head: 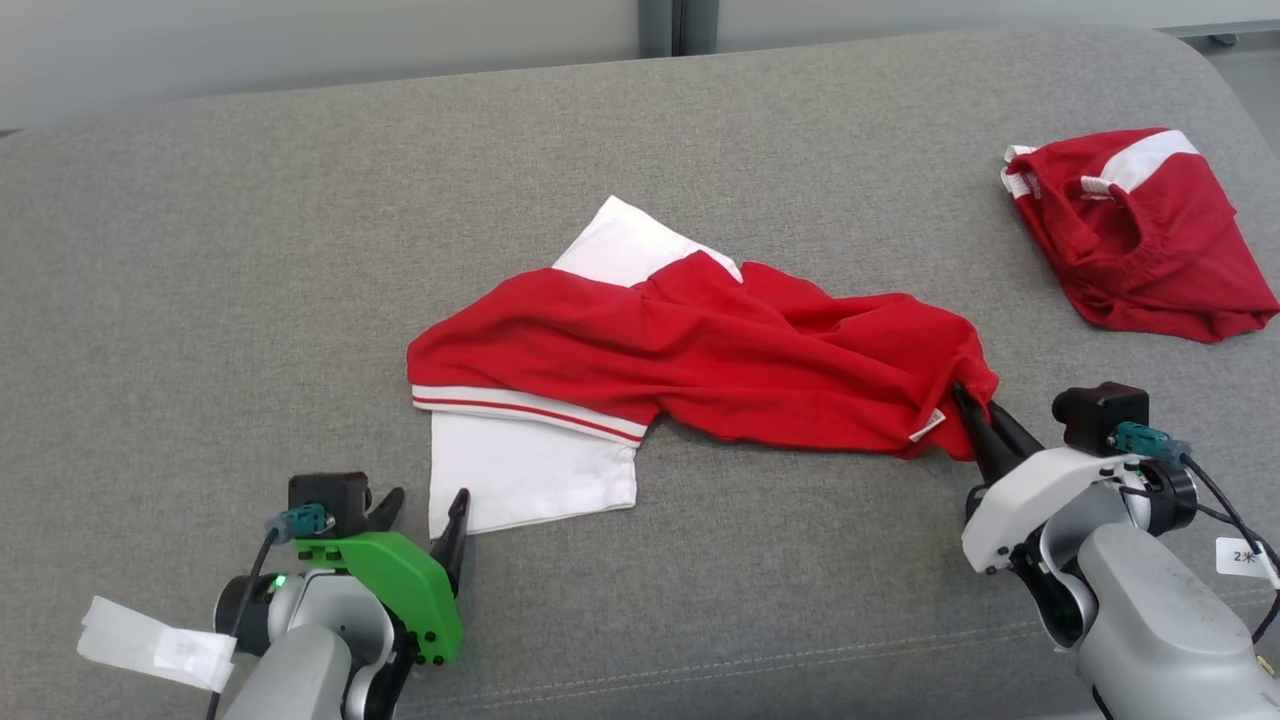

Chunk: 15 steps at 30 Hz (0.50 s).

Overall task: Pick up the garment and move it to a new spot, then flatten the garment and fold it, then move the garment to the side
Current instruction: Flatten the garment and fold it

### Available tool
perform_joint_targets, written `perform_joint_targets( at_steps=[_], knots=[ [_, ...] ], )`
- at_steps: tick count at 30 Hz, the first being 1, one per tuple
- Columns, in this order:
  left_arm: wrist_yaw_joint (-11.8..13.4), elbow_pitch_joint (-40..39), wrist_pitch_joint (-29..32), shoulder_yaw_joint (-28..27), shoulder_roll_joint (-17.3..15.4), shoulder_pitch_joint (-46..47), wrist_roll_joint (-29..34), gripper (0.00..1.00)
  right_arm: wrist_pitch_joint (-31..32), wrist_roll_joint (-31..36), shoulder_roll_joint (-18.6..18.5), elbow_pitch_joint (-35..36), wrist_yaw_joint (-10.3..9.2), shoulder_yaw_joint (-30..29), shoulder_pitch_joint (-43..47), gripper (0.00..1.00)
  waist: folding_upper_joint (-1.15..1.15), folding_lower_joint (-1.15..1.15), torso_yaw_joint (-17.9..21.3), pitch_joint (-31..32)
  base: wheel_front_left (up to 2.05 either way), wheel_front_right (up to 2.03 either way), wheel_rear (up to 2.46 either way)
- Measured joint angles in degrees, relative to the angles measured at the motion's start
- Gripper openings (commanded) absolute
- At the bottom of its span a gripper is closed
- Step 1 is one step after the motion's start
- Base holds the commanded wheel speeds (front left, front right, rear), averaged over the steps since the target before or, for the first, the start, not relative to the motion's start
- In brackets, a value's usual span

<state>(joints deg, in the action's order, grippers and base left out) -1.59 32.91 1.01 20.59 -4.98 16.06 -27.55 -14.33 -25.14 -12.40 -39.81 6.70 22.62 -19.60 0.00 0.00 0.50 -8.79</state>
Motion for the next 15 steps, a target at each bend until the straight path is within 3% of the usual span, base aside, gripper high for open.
perform_joint_targets(
  at_steps=[12,13,14,15],
  knots=[
    [-0.3,0.4,1.6,0.0,0.5,-0.9,-1.5,0.98,0.0,0.6,0.2,0.2,0.02,0.5,0.0,0.00,0.00,0.00,1.6,-0.5,0.00,0.00,0.00],
    [-0.5,0.4,1.7,0.2,0.5,-0.8,-1.5,0.91,0.0,0.6,0.1,0.3,0.02,0.3,0.0,0.00,0.00,0.00,1.8,-0.6,0.00,0.00,0.00],
    [-0.5,0.3,1.7,0.4,0.5,-0.8,-1.5,0.73,0.0,0.6,0.0,0.3,0.02,0.1,0.0,0.00,0.00,0.00,1.8,-0.6,0.00,0.00,0.00],
    [-0.5,0.3,1.7,0.5,0.5,-0.8,-1.5,0.49,0.0,0.6,-0.1,0.3,0.02,0.0,0.0,0.00,0.00,0.00,1.9,-0.7,0.00,0.00,0.00]
  ],
)
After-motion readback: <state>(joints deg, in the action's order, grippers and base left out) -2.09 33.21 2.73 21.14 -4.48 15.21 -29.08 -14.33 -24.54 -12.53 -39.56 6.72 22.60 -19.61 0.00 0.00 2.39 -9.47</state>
